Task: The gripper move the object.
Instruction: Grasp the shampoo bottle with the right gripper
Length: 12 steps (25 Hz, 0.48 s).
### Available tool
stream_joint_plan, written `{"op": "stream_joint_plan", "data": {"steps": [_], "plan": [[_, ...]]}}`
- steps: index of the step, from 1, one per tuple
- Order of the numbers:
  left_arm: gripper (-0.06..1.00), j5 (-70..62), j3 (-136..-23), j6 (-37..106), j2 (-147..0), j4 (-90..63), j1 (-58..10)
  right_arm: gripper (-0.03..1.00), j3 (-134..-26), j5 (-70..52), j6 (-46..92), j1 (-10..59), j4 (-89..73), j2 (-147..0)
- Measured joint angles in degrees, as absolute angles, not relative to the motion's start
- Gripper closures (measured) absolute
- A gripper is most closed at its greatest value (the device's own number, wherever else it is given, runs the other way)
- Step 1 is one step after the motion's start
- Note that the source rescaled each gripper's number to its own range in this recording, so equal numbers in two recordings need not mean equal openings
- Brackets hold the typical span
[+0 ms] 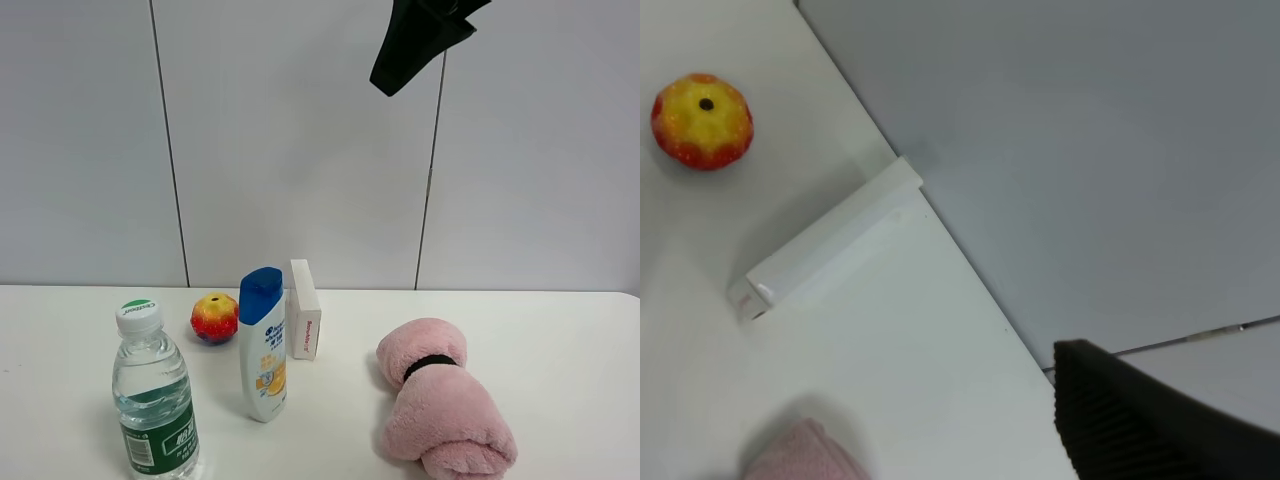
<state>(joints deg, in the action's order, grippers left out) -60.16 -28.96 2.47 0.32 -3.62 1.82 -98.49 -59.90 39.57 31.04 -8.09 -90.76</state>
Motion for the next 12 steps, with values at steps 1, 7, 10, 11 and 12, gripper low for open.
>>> {"op": "stream_joint_plan", "data": {"steps": [1, 7, 10, 11, 12], "plan": [[-0.06, -60.16, -28.96, 2.47, 0.32, -3.62, 1.82, -0.01, -98.49, -59.77, 39.70, 31.04, -8.09, -90.90], [-0.06, -60.16, -28.96, 2.47, 0.32, -3.62, 1.82, -0.01, -98.62, -59.84, 40.36, 31.04, -12.05, -95.86], [-0.06, -60.16, -28.96, 2.47, 0.32, -3.62, 1.82, -0.01, -98.62, -62.83, 41.72, 31.04, -14.23, -99.60], [-0.06, -60.16, -28.96, 2.47, 0.32, -3.62, 1.82, -0.01, -98.62, -63.20, 42.42, 31.04, -14.30, -100.36], [-0.06, -60.16, -28.96, 2.47, 0.32, -3.62, 1.82, -0.01, -98.62, -63.20, 43.15, 31.04, -14.53, -100.71]]}}
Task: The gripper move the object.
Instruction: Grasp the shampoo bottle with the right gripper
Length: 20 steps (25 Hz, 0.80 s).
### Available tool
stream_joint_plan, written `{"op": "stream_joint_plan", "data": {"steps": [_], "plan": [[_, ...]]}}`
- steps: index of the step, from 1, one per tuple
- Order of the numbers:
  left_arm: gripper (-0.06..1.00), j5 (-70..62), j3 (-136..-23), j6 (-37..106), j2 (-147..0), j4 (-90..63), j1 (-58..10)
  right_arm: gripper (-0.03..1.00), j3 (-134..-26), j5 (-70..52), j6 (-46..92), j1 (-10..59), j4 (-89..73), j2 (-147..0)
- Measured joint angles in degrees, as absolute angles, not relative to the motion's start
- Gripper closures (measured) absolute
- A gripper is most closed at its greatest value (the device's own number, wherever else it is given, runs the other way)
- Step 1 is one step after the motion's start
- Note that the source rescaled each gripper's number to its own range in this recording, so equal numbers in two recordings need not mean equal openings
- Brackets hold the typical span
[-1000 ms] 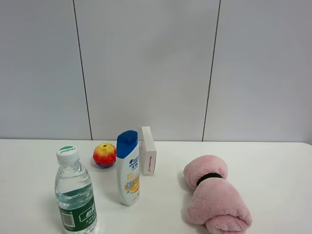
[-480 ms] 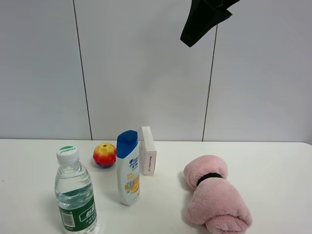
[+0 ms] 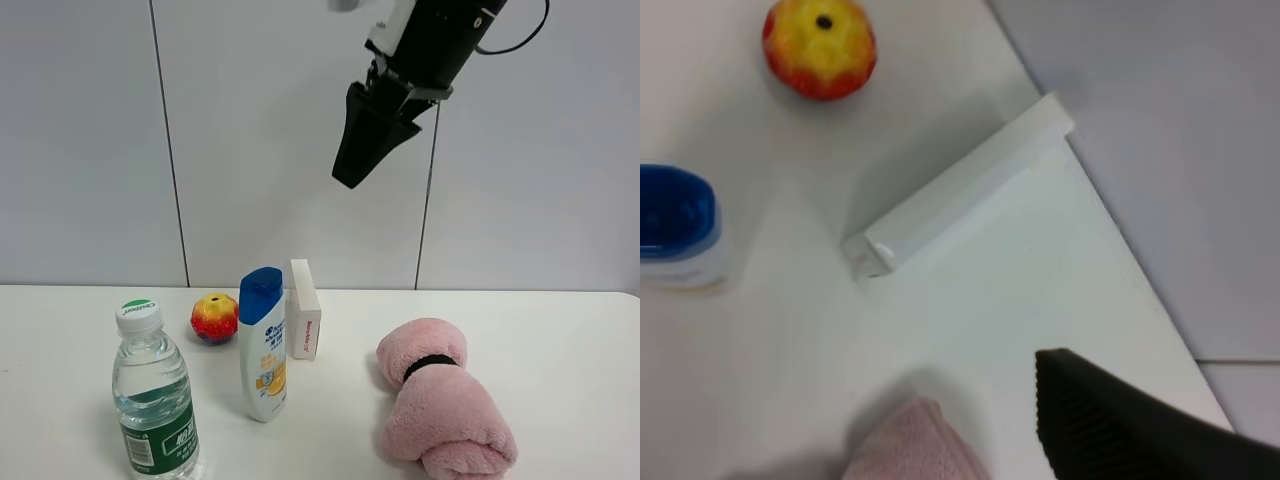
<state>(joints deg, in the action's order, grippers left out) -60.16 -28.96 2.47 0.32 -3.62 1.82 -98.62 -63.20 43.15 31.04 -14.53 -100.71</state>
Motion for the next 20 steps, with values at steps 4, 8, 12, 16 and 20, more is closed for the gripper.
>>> {"op": "stream_joint_plan", "data": {"steps": [4, 8, 12, 16, 20], "plan": [[-0.06, -60.16, -28.96, 2.47, 0.32, -3.62, 1.82, -0.01, -98.62, -62.98, 47.70, 30.81, -15.91, -100.70], [-0.06, -60.16, -28.96, 2.47, 0.32, -3.62, 1.82, 0.08, -98.62, -63.83, 51.49, 28.34, -16.39, -101.41], [-0.06, -60.16, -28.96, 2.47, 0.32, -3.62, 1.82, 0.19, -98.62, -65.82, 56.12, 25.76, -20.66, -103.63], [-0.06, -60.16, -28.96, 2.47, 0.32, -3.62, 1.82, 0.21, -98.62, -66.08, 65.45, 23.47, -28.71, -107.54], [-0.06, -60.16, -28.96, 2.47, 0.32, -3.62, 1.82, 0.21, -98.62, -68.17, 82.21, 21.31, -37.51, -111.71]]}}
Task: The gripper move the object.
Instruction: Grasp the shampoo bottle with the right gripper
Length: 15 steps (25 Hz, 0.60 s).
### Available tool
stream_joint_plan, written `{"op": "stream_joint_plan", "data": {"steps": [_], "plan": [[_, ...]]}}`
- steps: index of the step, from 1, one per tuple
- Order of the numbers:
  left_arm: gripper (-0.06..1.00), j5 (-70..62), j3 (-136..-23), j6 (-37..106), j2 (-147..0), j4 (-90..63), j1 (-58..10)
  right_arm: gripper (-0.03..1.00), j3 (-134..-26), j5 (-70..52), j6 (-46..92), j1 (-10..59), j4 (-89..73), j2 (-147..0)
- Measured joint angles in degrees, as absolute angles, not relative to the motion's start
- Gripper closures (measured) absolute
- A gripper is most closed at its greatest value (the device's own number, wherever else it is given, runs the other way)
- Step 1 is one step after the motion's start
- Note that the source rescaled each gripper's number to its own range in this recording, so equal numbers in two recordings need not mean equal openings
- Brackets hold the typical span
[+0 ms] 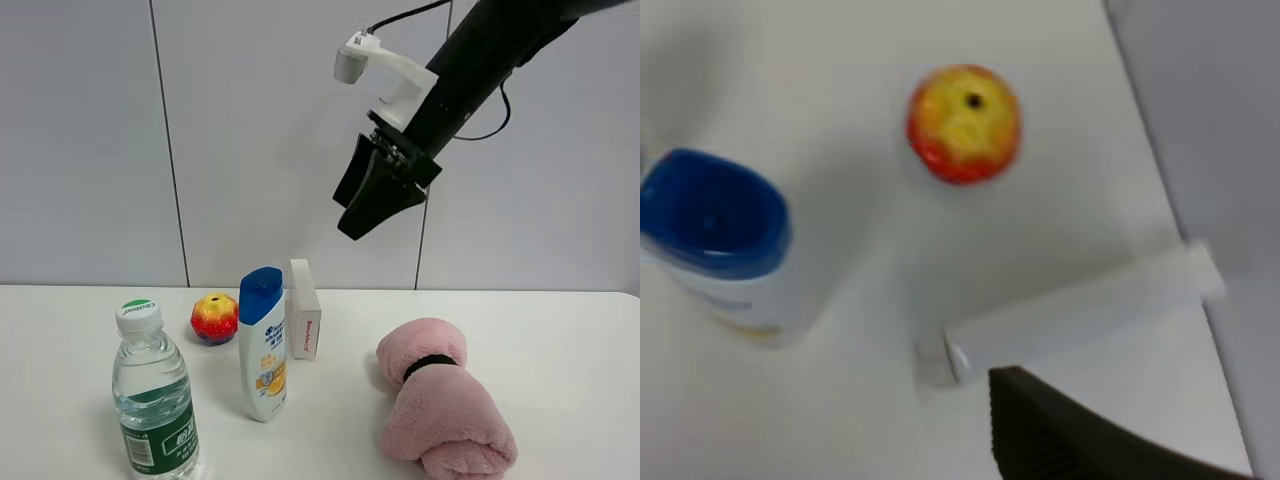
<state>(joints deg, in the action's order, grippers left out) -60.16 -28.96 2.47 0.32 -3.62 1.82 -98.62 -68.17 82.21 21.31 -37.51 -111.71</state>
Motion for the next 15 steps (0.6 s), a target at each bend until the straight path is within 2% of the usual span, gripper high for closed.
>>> {"op": "stream_joint_plan", "data": {"steps": [4, 10, 15], "plan": [[-0.06, -60.16, -28.96, 2.47, 0.32, -3.62, 1.82, 0.21, -98.62, -68.91, 94.35, 19.96, -42.25, -115.16], [-0.06, -60.16, -28.96, 2.47, 0.32, -3.62, 1.82, 0.21, -98.62, -68.91, 99.12, 19.71, -42.05, -119.48], [-0.06, -60.16, -28.96, 2.47, 0.32, -3.62, 1.82, 0.21, -98.62, -68.91, 109.05, 19.65, -42.34, -121.58]]}}
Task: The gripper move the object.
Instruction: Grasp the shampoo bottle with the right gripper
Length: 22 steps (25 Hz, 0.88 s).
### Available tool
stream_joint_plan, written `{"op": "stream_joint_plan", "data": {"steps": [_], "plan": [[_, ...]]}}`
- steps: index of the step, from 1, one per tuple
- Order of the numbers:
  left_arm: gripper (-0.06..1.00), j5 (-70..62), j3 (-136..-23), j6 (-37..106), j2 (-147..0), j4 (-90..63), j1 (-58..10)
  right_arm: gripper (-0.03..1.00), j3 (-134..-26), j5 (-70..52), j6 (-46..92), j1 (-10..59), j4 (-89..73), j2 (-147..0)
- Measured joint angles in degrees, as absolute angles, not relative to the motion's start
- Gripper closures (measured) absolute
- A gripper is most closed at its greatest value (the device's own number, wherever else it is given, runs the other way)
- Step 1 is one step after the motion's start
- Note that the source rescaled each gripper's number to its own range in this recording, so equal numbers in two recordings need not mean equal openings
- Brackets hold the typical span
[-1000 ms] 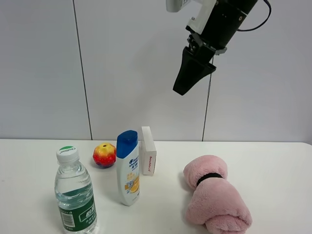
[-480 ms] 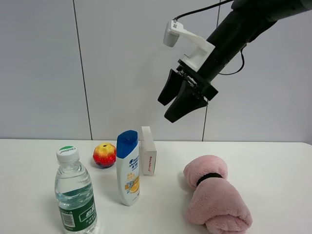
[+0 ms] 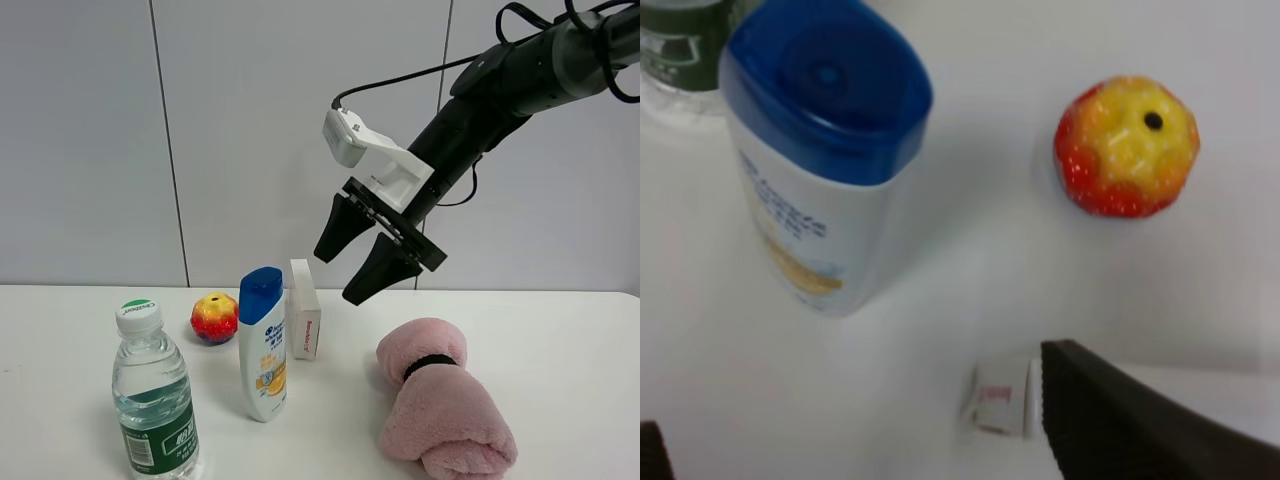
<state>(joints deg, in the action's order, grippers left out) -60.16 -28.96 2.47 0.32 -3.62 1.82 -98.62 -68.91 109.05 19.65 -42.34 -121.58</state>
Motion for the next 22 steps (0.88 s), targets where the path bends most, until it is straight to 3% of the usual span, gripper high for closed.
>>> {"op": "stream_joint_plan", "data": {"steps": [12, 22], "plan": [[-0.06, -60.16, -28.96, 2.47, 0.32, -3.56, 1.82, 0.21, -98.67, -63.19, 127.39, 21.32, -51.55, -125.52], [-0.06, -60.16, -28.96, 2.47, 0.32, -3.56, 1.82, 0.21, -98.72, -58.35, 128.77, 23.39, -55.03, -128.86]]}}
